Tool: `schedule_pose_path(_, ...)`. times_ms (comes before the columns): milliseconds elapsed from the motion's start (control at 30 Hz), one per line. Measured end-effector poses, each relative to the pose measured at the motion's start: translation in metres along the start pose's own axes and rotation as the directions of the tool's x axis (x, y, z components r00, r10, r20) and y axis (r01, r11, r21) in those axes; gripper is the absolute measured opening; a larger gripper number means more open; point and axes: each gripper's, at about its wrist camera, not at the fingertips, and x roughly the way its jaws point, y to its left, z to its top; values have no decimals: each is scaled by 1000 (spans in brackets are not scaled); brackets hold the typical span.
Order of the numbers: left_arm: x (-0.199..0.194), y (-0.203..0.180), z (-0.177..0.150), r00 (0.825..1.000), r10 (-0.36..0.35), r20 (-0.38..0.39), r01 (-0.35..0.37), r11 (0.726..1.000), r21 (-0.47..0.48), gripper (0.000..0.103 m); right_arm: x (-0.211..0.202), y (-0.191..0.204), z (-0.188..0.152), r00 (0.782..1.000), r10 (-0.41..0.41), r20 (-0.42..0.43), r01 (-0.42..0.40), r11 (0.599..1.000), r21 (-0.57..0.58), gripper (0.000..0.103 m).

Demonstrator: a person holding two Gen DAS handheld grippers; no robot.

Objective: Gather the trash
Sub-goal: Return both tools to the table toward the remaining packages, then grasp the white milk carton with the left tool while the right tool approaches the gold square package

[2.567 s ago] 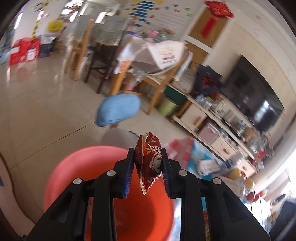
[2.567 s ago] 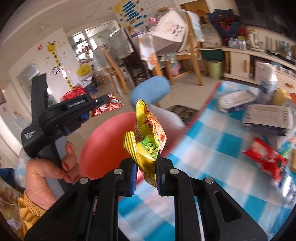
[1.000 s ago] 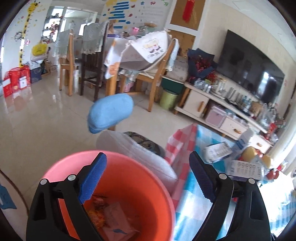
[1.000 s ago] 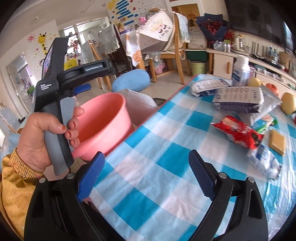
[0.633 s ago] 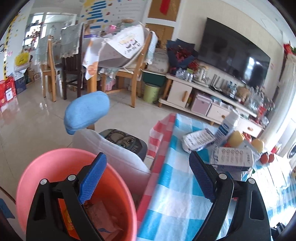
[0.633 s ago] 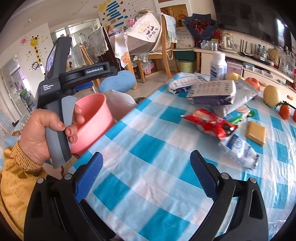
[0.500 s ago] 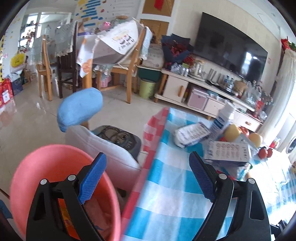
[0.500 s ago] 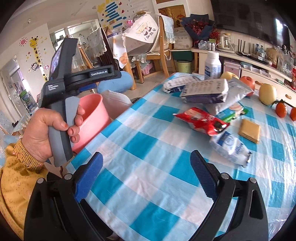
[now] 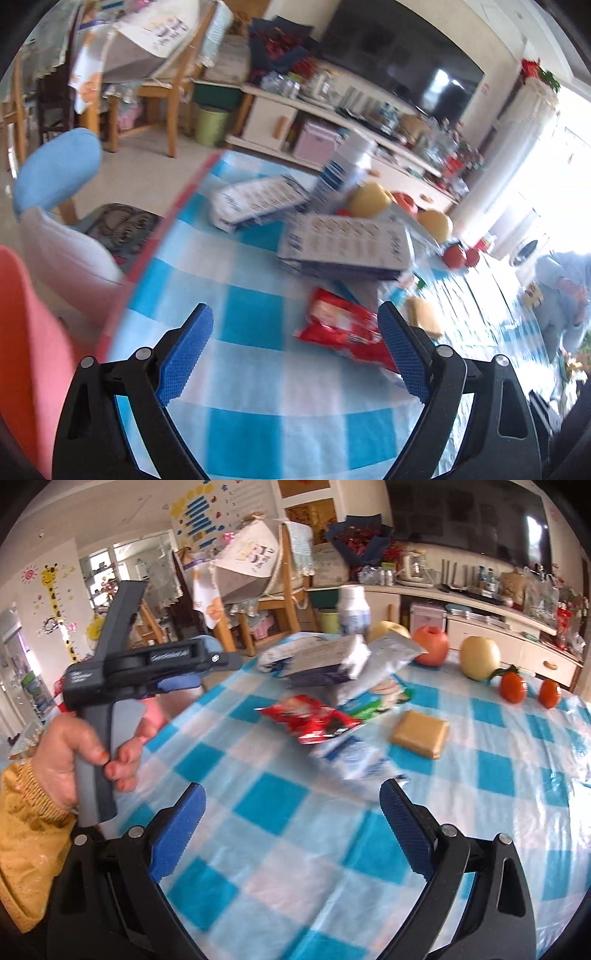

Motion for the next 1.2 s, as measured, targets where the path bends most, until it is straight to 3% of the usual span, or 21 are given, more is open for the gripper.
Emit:
schedule_pose_path(200,19,-24,3,1000,14,-5,-14,999,51,90,14,-39,3,999,-19,-38,21,998,58,96)
schedule_pose_path(367,25,-31,23,997,31,66,-37,996,82,90,24,-68,11,999,-16,-39,20,992,124,96)
schedule_pose_path(500,38,-24,44,987,92,135,-98,994,38,90,34,-90,19,998,-45,-35,50,989,140,96)
schedule_pose_path(733,81,10,80,963,233,136,-228,972,-52,90,56,-116,28,996,-73,-60,81,986,149,96)
schedule_pose_path(867,96,24,109,946,290,147,-292,956,-6,90,62,-124,31,996,-56,-64,66,985,162,96)
schedule_pose_path(1033,127,28,135,956,282,74,-289,951,108,90,66,-122,33,997,-46,-62,55,988,145,96)
schedule_pose_path(1200,167,32,131,969,245,-39,-237,959,156,90,70,-119,32,996,-53,-72,62,990,127,96)
